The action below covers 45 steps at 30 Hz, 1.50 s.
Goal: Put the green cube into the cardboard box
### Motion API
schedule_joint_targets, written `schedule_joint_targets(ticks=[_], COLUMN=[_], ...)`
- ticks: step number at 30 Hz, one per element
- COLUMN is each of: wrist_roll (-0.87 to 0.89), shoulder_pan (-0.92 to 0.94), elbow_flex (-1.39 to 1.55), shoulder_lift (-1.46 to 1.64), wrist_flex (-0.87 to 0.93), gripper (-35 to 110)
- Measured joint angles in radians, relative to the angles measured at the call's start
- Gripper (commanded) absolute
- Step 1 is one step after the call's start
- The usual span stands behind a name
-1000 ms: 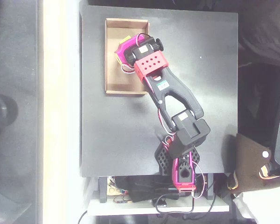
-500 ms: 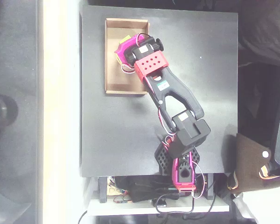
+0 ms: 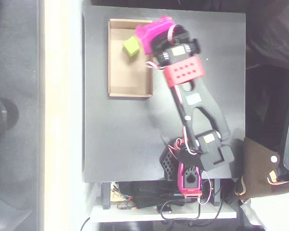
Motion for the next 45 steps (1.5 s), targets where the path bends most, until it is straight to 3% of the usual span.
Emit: schedule_joint_targets(ticks=[18, 27, 35, 45], wrist_roll=[0.002, 0.000, 0.000, 0.000], shoulder_pan=[0.364, 0.425, 0.430, 0.437], elbow_flex=[0.003, 0.025, 0.212, 0.617], shoulder_lift=[0.247, 0.419, 0.658, 1.023], wrist_flex=[0.000, 0.038, 0.133, 0.135], gripper=[30, 26, 10, 9])
